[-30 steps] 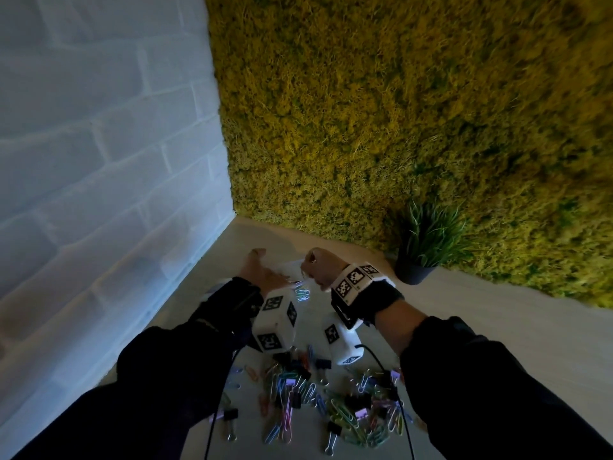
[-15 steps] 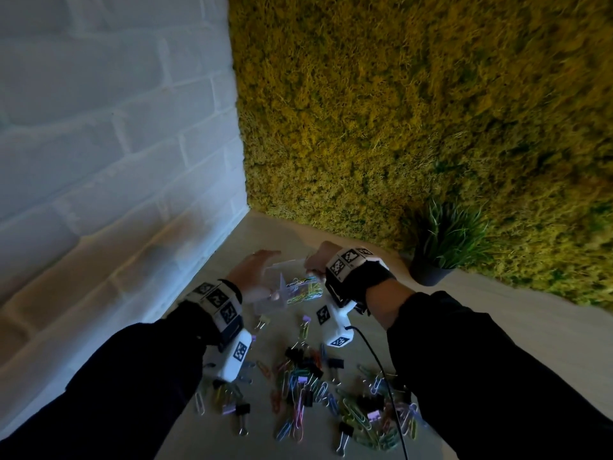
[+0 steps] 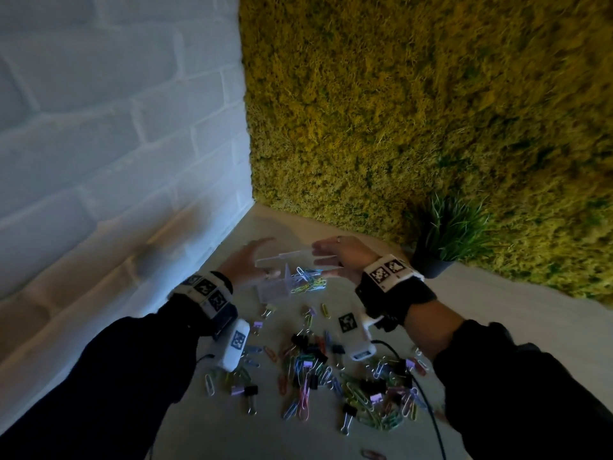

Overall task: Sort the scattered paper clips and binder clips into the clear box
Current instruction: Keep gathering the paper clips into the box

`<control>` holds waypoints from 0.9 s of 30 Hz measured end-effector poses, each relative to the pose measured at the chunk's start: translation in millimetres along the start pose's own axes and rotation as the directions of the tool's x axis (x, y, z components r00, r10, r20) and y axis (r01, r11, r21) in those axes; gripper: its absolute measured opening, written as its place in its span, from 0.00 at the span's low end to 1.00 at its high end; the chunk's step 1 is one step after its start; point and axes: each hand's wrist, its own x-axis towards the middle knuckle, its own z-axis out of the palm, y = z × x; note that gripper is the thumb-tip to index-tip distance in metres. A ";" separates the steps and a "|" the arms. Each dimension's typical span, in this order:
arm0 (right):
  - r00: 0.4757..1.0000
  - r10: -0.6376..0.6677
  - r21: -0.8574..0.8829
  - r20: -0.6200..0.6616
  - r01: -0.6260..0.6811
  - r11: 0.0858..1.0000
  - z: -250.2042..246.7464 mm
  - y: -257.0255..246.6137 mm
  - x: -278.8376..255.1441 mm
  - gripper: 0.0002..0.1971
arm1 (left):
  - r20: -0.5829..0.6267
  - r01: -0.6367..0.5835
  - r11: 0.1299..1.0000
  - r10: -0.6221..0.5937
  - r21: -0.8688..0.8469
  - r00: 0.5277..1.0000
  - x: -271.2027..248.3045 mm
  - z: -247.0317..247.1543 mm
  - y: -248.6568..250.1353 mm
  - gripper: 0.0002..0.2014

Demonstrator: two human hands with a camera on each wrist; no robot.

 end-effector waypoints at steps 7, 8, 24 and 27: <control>0.999 -0.017 -0.760 -0.034 -0.015 0.650 -69.5 75.4 -37.1 0.19 | -0.155 0.107 0.992 -0.095 0.069 0.983 -64.7 -18.9 -46.3 0.03; 0.996 0.056 -0.837 -0.075 -0.094 0.539 -81.3 93.2 -38.9 0.26 | -0.061 0.155 0.980 -0.149 0.125 0.987 -73.5 -17.4 -54.4 0.04; 0.999 -0.048 -0.932 -0.018 0.000 0.362 -49.3 140.8 -85.1 0.22 | 0.263 0.172 0.983 -0.182 0.059 0.947 -121.2 42.5 -49.6 0.20; 0.968 -0.203 -0.932 0.146 0.203 0.301 -11.4 126.8 -86.8 0.21 | 0.225 0.150 0.986 -0.164 0.078 0.961 -125.0 38.3 -50.0 0.23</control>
